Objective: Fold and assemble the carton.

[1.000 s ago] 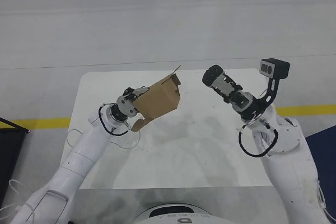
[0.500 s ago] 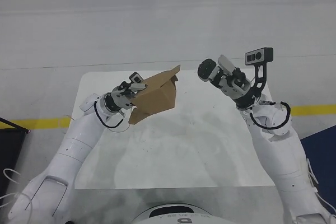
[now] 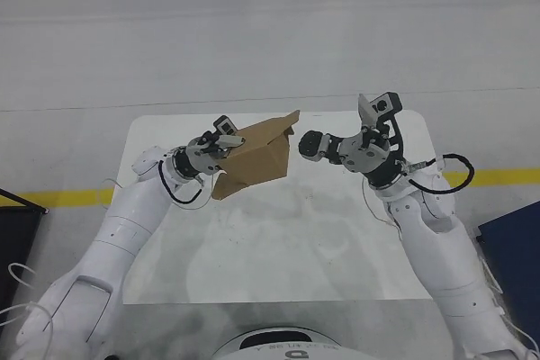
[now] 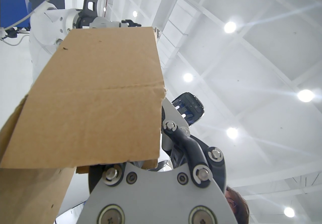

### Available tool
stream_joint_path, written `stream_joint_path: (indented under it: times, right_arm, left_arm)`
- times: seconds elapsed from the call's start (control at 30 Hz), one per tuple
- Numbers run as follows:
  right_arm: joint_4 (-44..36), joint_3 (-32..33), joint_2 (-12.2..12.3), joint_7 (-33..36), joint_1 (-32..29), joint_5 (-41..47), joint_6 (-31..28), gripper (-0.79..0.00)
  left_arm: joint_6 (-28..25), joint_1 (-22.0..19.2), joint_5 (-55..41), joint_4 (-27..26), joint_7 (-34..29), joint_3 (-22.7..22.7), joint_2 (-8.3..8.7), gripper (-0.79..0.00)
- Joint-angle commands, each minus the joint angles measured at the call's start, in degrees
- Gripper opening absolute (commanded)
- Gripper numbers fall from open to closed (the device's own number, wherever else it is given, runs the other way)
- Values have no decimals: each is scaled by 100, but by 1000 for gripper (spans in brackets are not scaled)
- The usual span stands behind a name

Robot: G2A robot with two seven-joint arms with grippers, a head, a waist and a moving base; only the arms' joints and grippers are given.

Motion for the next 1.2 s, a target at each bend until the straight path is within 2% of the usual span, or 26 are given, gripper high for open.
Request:
stream_joint_path:
  times: [0.0,0.37,0.67,0.83,0.97,1.17]
  right_arm:
    - [9,-72,-33,-44,-8,300,-147,0]
    - [254,-445,-150,-262,148,379,-254,-12]
    - [320,-519,-195,-148,114,389,-273,-132]
    - [395,-587,-204,43,169,283,-56,-209]
    - [475,-628,-198,204,224,85,189,-219]
    - [500,-628,-204,176,309,-164,250,-262]
  left_arm:
    - [-93,10,3,-1,0,12,-16,-785]
    - [-279,-9,84,-110,0,-27,-71,-785]
    - [-120,10,76,-223,0,-106,-86,-785]
    - [-72,-11,106,-238,0,-113,-103,-785]
    - [-9,-26,95,-273,0,-147,-106,-785]
    - [67,36,44,-377,0,-190,-96,-785]
